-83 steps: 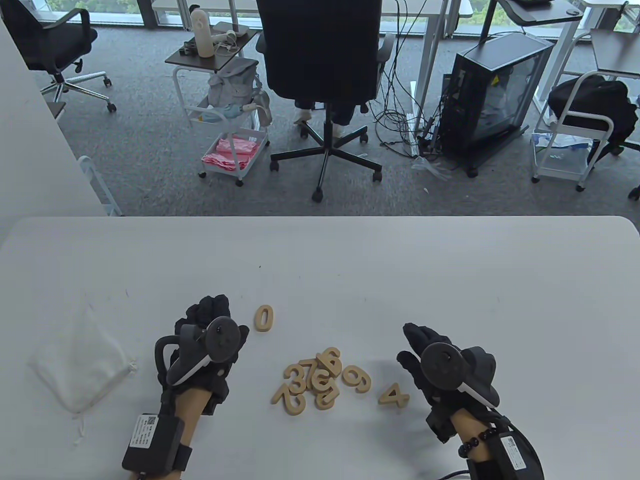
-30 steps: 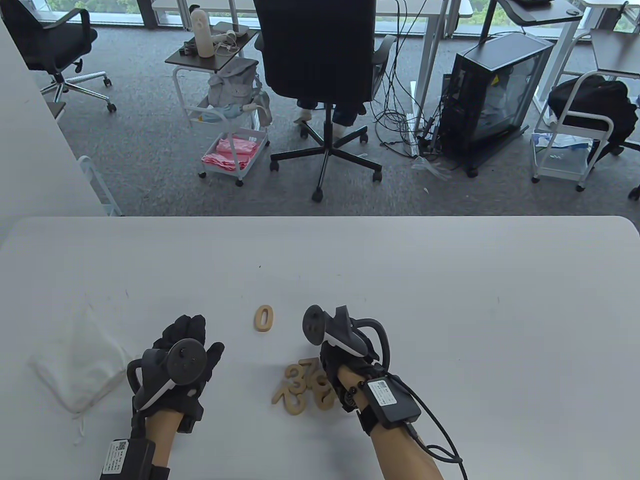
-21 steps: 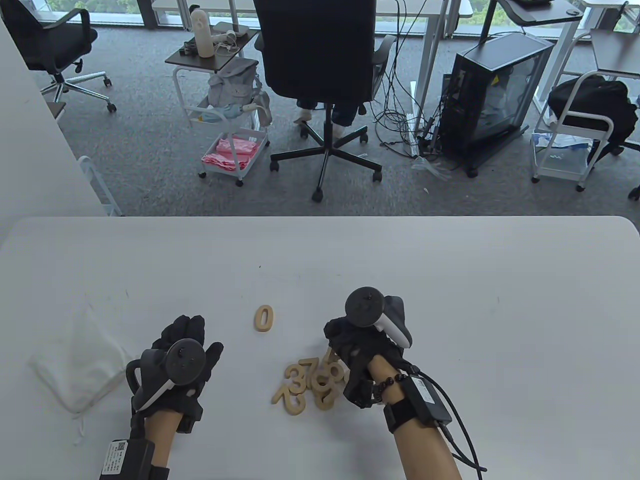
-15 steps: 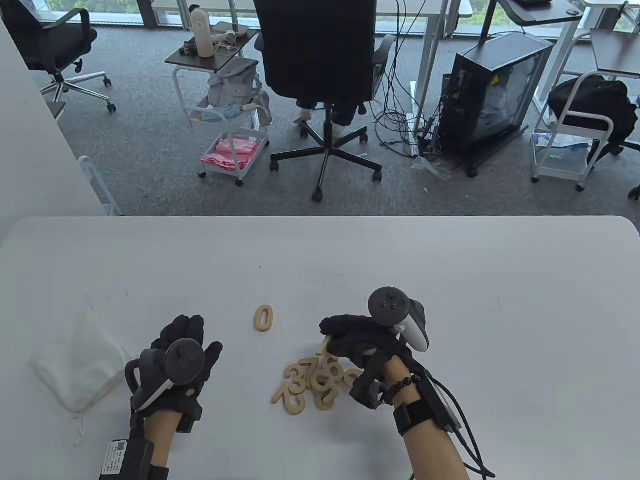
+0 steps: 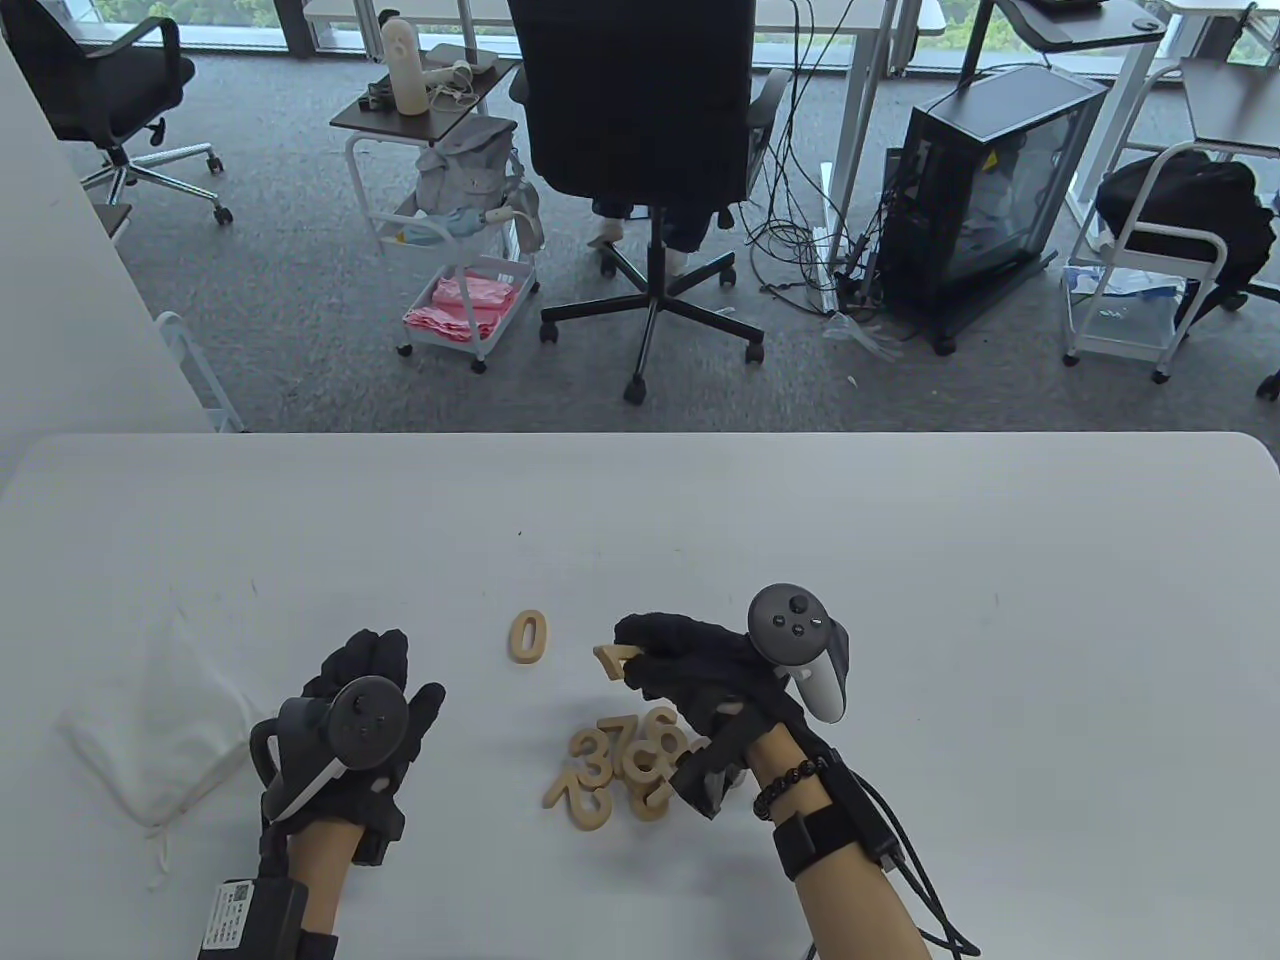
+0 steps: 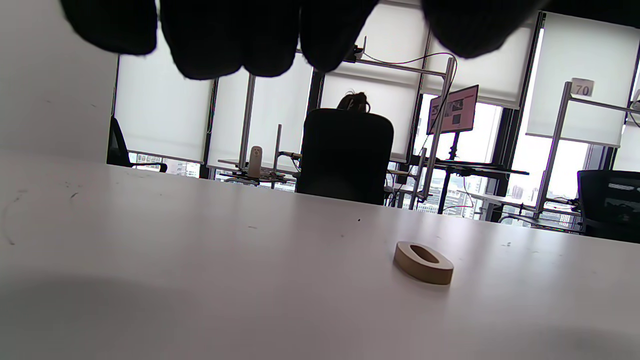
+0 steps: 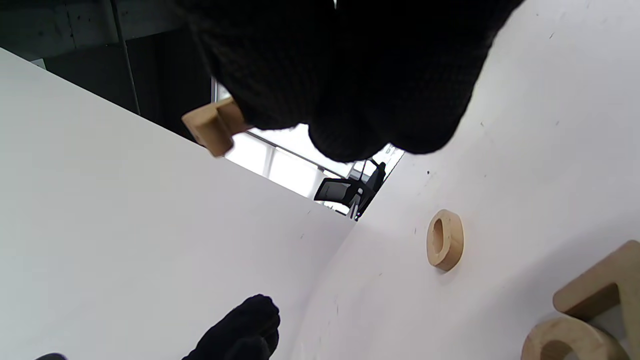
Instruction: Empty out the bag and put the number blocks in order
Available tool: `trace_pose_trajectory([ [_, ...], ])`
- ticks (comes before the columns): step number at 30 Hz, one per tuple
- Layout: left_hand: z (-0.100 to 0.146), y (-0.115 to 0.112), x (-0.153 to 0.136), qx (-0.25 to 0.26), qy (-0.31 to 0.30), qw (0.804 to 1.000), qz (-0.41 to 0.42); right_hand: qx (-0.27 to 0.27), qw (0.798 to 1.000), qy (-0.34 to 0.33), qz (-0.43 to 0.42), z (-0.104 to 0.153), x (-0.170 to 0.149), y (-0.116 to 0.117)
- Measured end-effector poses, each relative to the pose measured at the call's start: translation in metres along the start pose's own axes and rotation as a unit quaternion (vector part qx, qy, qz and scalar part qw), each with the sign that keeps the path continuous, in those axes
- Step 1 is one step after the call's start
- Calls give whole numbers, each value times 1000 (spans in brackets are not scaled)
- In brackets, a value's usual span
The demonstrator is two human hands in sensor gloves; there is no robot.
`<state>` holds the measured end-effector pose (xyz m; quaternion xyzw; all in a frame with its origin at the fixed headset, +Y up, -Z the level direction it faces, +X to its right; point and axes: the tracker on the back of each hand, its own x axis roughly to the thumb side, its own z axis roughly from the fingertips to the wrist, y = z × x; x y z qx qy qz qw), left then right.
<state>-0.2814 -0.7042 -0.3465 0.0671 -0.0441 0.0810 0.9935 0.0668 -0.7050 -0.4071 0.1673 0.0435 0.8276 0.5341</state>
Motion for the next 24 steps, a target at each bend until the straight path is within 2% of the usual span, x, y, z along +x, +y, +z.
trace_pose_trajectory([
  [4,0,0,-1,0,2,1000,1,-84,989,-5,123,-2,17,5],
  [6,-1,-1,-1,-3,3,1000,0,-106,975,-7,198,-8,26,13],
  [8,-1,-2,-2,-5,6,1000,2,-130,947,-12,294,-18,36,26],
  [11,-2,-2,-4,-3,10,1000,5,-121,916,-12,383,-35,42,47],
  [14,-2,-1,-6,-3,12,1000,7,-90,890,4,447,-52,42,67],
  [16,-2,-1,-7,-3,15,1000,10,-64,863,24,501,-66,39,83],
  [24,-2,-2,-13,-5,25,1000,17,-9,826,93,557,-103,21,123],
])
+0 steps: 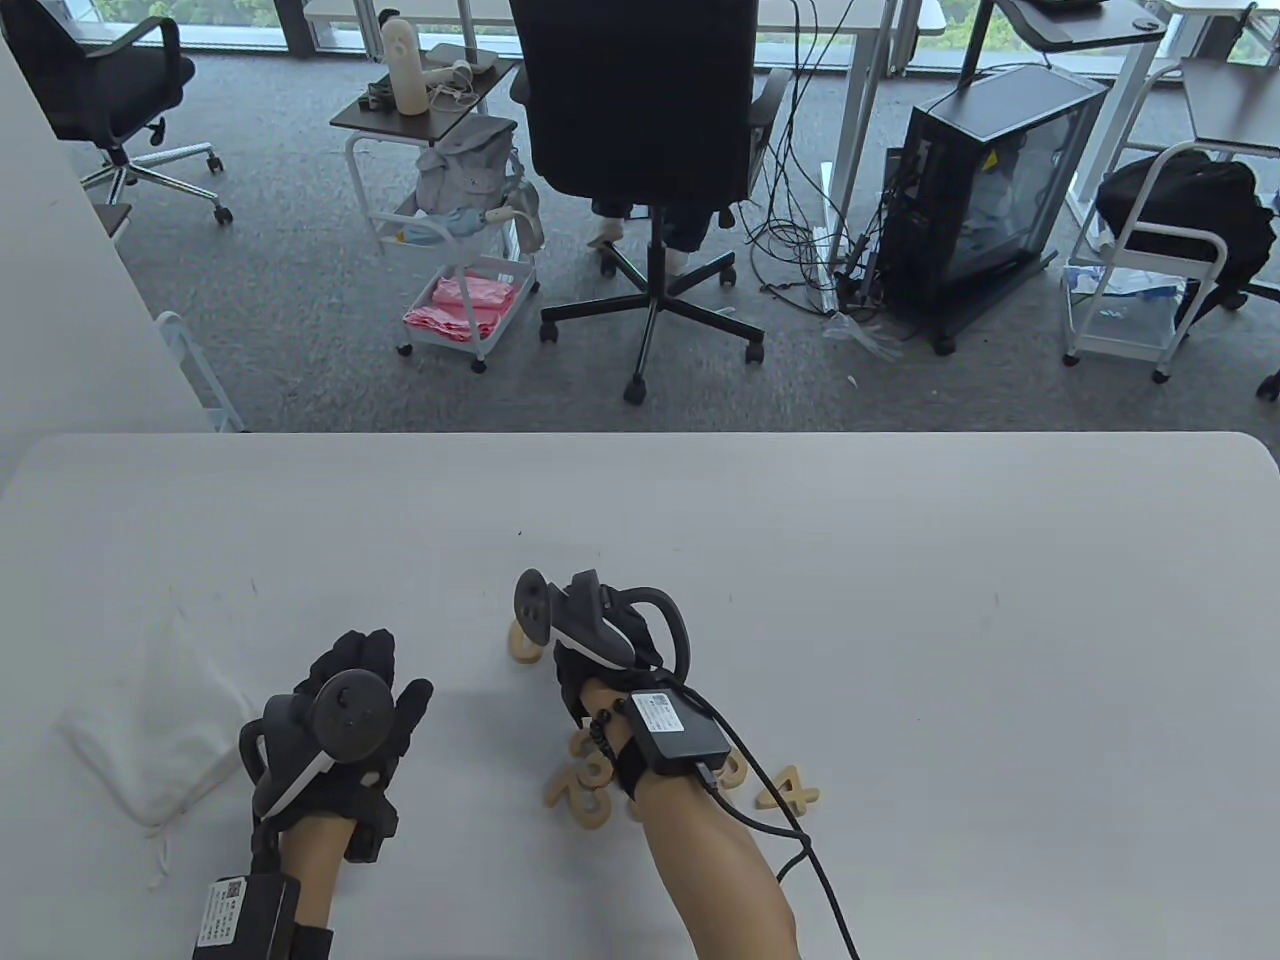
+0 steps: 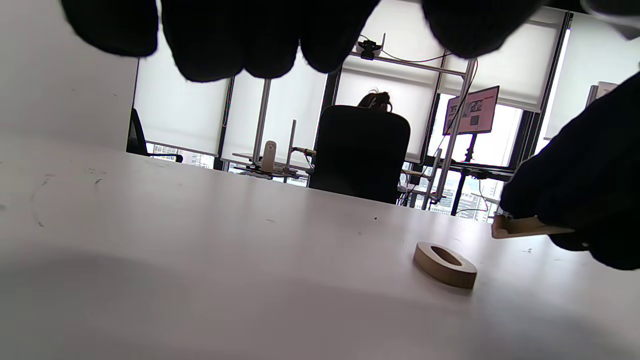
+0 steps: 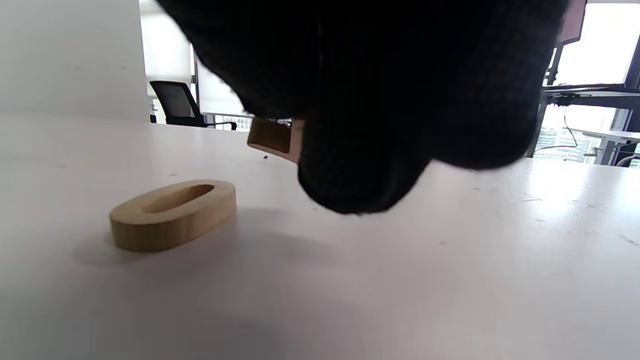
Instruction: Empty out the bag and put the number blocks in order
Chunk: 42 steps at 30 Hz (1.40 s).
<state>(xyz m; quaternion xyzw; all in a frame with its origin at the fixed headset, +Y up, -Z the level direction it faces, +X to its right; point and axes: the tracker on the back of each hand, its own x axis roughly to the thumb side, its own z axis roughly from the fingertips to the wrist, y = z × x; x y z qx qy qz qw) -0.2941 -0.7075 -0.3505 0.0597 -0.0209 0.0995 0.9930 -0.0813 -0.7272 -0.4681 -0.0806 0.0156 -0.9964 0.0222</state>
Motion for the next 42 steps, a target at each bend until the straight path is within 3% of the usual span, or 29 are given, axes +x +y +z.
trace_pose_trajectory([
  [8,0,2,-2,5,2,1000,2,65,998,-3,7,-17,10,24],
  [15,0,2,-3,9,3,1000,3,70,997,-30,3,-19,12,28],
  [22,1,2,-3,8,2,1000,2,93,995,-32,-9,-20,7,28],
  [36,1,3,-3,5,1,1000,3,88,995,-41,-6,-20,5,28],
  [42,1,2,-3,1,0,1000,1,74,996,-40,-7,-16,-7,10],
])
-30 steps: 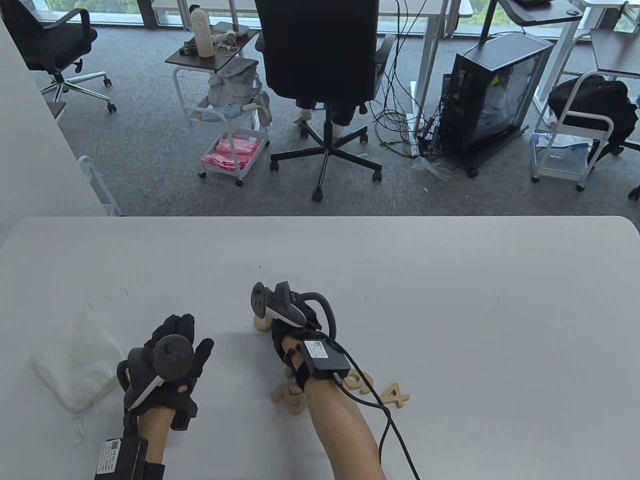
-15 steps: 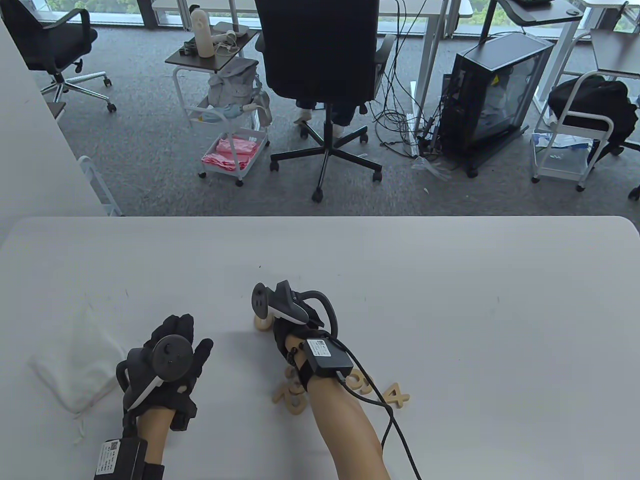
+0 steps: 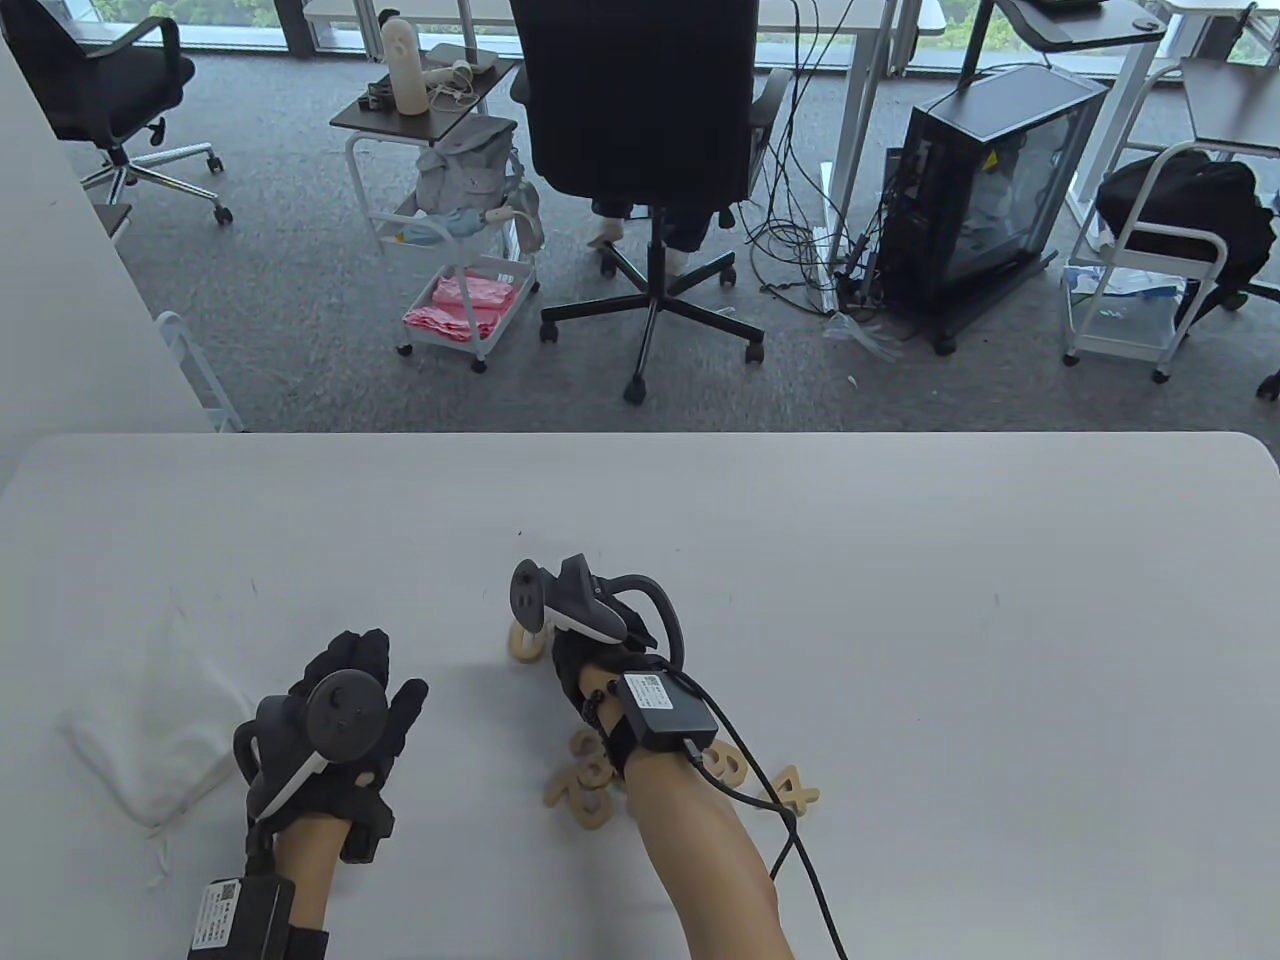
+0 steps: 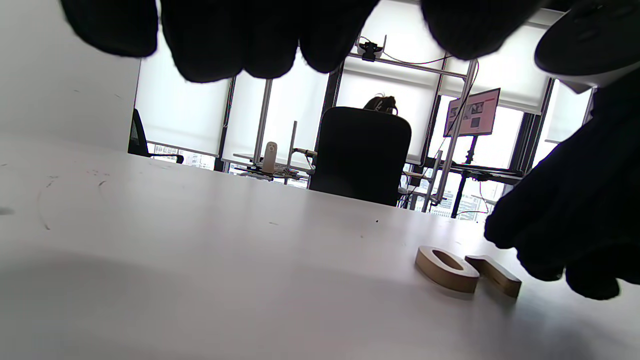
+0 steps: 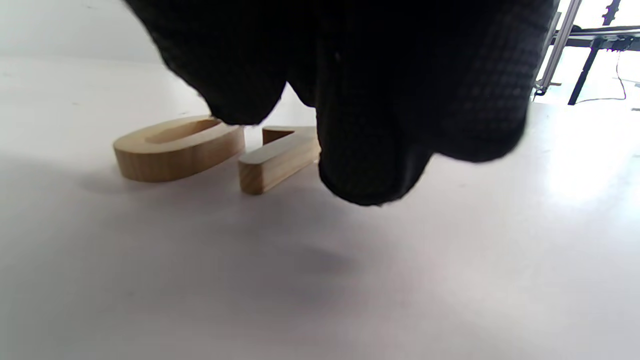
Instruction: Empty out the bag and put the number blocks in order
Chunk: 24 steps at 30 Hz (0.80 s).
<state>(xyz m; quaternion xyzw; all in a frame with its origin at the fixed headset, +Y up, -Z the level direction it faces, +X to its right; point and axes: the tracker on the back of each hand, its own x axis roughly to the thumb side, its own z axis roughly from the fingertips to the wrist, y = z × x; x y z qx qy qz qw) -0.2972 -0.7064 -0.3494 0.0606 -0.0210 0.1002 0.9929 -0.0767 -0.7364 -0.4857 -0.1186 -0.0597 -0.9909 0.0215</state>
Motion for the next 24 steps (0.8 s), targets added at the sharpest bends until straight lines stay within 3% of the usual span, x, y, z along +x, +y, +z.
trace_pose_trajectory([
  [5,0,0,1,-1,-1,1000,0,-26,999,-12,-33,23,-21,-30],
  [9,0,-1,2,-5,-6,1000,-3,-56,995,-44,-72,63,-52,-57],
  [14,0,-1,5,-5,-11,1000,-9,-78,988,-117,-66,117,-70,-72],
  [19,0,-1,6,-5,-10,1000,-12,-45,975,-218,-12,154,-48,-61],
  [24,1,-1,6,-3,-8,1000,-16,15,951,-293,95,162,-10,-30],
])
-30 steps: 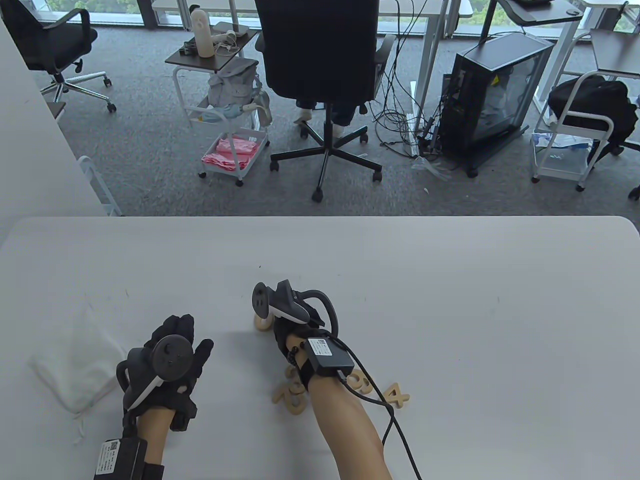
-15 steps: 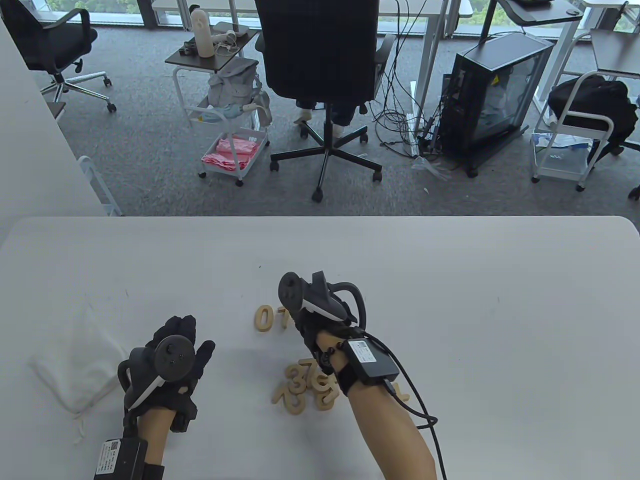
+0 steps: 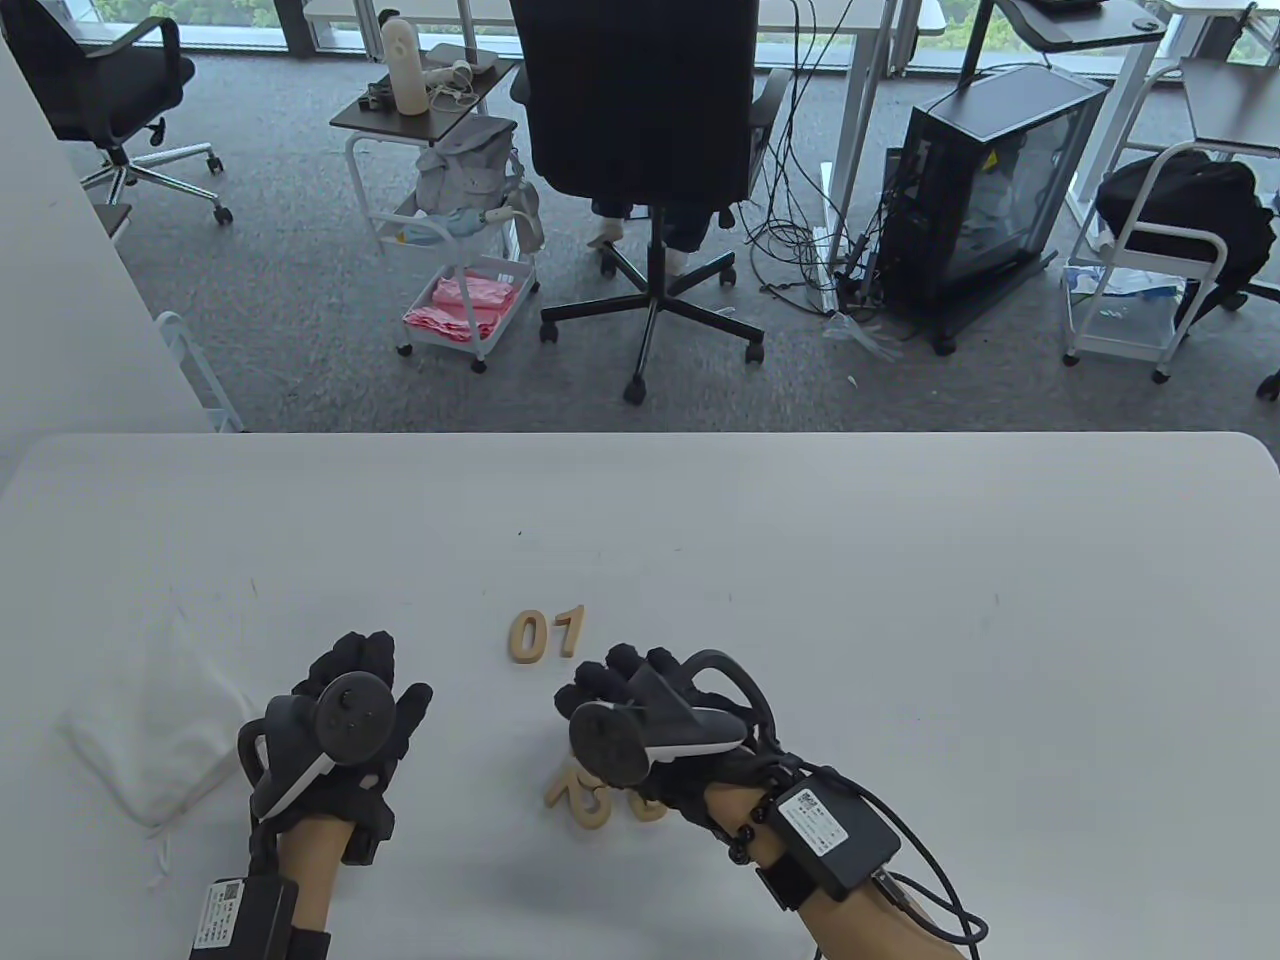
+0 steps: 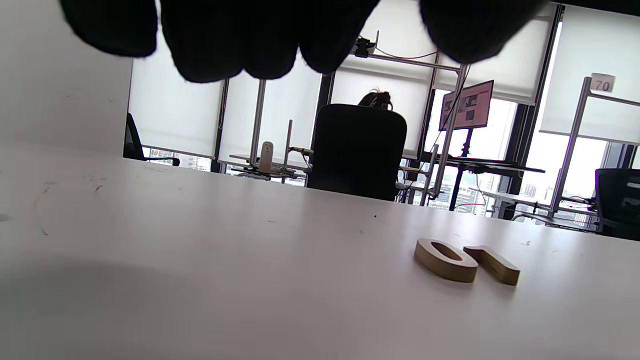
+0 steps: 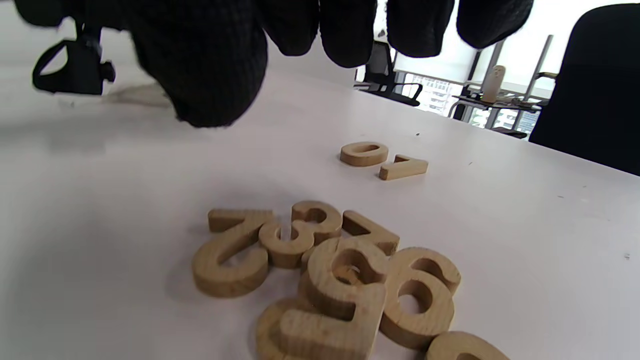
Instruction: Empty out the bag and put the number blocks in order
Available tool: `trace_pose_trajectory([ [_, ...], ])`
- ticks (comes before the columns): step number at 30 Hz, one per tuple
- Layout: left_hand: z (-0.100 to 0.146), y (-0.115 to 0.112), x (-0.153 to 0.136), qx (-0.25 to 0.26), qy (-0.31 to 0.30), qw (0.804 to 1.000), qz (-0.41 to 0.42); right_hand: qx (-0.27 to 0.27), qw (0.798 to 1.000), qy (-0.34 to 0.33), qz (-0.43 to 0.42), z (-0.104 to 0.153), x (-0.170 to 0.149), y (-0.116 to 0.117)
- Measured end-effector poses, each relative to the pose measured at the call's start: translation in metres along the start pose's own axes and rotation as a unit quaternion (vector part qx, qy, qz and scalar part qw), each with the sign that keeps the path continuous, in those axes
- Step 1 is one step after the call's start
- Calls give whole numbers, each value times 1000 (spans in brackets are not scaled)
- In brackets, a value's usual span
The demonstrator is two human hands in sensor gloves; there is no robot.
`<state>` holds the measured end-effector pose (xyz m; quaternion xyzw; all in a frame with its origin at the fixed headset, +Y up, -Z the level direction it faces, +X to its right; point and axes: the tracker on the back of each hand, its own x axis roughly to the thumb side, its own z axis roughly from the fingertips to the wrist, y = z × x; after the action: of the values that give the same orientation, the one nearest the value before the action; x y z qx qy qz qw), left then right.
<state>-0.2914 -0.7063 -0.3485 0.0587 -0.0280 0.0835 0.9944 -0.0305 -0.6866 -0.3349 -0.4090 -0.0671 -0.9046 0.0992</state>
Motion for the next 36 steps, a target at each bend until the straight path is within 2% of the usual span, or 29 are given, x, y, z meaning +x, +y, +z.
trace_pose_trajectory([
  [4,0,1,0,2,0,1000,-3,78,995,-40,55,-22,23,27],
  [11,0,2,-2,2,4,1000,-6,125,980,-85,131,-44,44,51],
  [17,0,3,-1,3,2,1000,-9,124,972,-102,169,-46,50,63],
  [26,1,2,-2,2,7,1000,-9,84,969,-126,196,-42,53,65],
  [36,1,3,-2,3,7,1000,-6,47,976,-137,161,-43,53,62],
])
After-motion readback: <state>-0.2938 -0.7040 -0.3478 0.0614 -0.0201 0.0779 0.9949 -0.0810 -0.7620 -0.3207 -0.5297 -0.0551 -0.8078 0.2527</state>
